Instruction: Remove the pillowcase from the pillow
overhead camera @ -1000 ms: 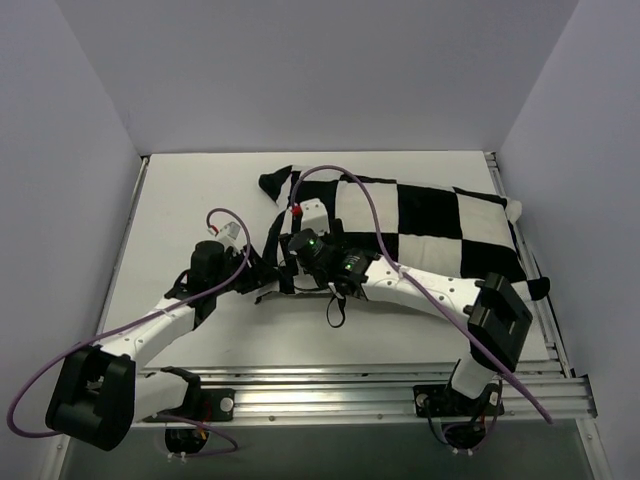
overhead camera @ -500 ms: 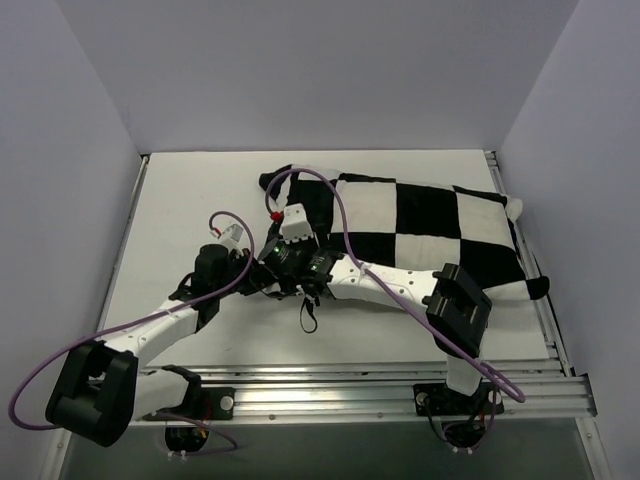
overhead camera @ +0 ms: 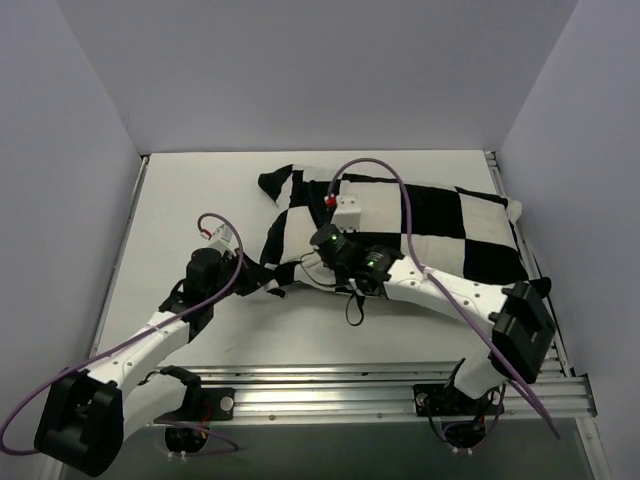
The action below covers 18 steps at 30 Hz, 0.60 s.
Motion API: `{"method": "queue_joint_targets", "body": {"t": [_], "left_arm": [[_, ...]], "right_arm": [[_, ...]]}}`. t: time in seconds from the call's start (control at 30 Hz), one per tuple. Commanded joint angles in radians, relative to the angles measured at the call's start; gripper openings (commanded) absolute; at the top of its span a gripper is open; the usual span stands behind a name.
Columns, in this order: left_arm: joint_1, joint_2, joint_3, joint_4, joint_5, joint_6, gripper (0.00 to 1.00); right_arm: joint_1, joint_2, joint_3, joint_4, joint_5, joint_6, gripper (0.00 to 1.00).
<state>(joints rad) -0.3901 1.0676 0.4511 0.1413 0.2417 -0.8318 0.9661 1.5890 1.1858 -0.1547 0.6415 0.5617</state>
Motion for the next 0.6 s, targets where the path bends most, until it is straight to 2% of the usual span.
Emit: {"method": "queue_joint_targets", "body": {"t": [0.0, 0.03, 0.1, 0.23, 0.4, 0.57], "left_arm": [[0.033, -0.064, -0.015, -0.184, -0.108, 0.033, 0.02], [0.034, -0.083, -0.018, -0.225, -0.111, 0.037, 0.02], [0.036, -0.142, -0.025, -0.291, -0.12, 0.039, 0.02], [0.036, -0.248, -0.034, -0.399, -0.137, 0.033, 0.02], [0.034, -0.399, -0.04, -0.543, -0.131, 0.007, 0.02], [0.014, -0.511, -0.066, -0.585, -0.093, -0.022, 0.02]], "right_arm": [[-0.119, -0.168, -0.115, -0.005, 0.019, -0.062, 0.1], [-0.151, -0.214, -0.15, 0.019, -0.011, -0.059, 0.06], [-0.181, -0.26, -0.187, 0.067, -0.112, -0.06, 0.05], [-0.222, -0.374, -0.241, 0.101, -0.193, -0.039, 0.01], [-0.239, -0.426, -0.276, 0.096, -0.192, -0.005, 0.0], [-0.208, -0.387, -0.27, 0.132, -0.302, -0.022, 0.02]]}}
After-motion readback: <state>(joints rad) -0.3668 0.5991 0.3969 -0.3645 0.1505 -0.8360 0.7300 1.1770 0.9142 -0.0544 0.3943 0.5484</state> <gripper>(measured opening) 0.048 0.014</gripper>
